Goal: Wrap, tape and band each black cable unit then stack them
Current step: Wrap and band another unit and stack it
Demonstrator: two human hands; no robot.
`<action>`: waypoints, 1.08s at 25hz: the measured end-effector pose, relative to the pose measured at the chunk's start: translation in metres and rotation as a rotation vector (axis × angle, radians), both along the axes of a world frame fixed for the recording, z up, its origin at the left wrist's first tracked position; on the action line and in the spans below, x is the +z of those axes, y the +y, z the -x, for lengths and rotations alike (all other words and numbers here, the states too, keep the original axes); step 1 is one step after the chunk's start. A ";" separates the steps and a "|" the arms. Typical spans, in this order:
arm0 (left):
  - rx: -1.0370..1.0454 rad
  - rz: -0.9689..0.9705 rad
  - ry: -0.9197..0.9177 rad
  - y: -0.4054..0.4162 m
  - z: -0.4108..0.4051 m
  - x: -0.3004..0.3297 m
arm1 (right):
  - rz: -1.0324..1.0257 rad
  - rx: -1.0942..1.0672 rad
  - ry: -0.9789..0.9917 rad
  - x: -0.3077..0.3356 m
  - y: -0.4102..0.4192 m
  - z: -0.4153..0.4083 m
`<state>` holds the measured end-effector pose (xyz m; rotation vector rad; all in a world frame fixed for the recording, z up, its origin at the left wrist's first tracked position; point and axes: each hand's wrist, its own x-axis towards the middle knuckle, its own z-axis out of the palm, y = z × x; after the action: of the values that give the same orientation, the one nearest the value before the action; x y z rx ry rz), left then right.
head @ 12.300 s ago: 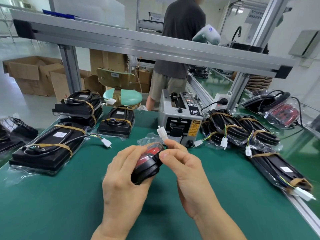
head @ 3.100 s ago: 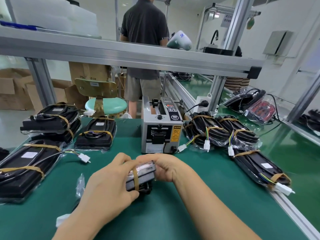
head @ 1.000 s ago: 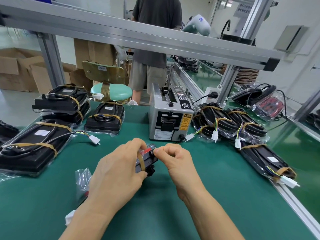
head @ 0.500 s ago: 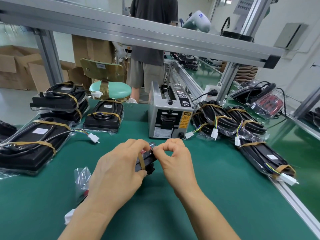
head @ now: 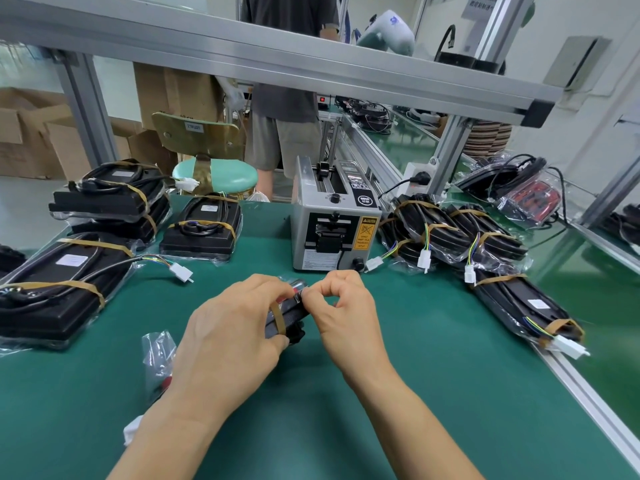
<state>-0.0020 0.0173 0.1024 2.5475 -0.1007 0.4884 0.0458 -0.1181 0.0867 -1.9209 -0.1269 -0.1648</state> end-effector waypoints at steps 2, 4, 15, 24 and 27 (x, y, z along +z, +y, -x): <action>-0.001 -0.002 0.001 0.000 0.000 -0.001 | 0.004 -0.001 -0.003 0.001 0.000 0.001; -0.002 -0.003 -0.002 0.000 0.000 -0.001 | 0.009 -0.011 -0.012 0.001 0.001 0.003; 0.028 0.003 -0.016 -0.002 0.000 -0.001 | -0.252 -0.126 0.147 -0.003 0.006 0.003; 0.041 0.045 0.003 0.002 -0.005 -0.004 | -0.464 0.084 0.257 -0.007 0.010 0.003; 0.034 0.063 0.012 0.003 -0.006 -0.004 | -0.408 0.143 0.220 -0.009 0.001 0.001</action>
<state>0.0039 0.0200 0.0983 2.4938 -0.0369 0.4820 0.0453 -0.1168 0.0774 -1.5050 -0.0754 0.1104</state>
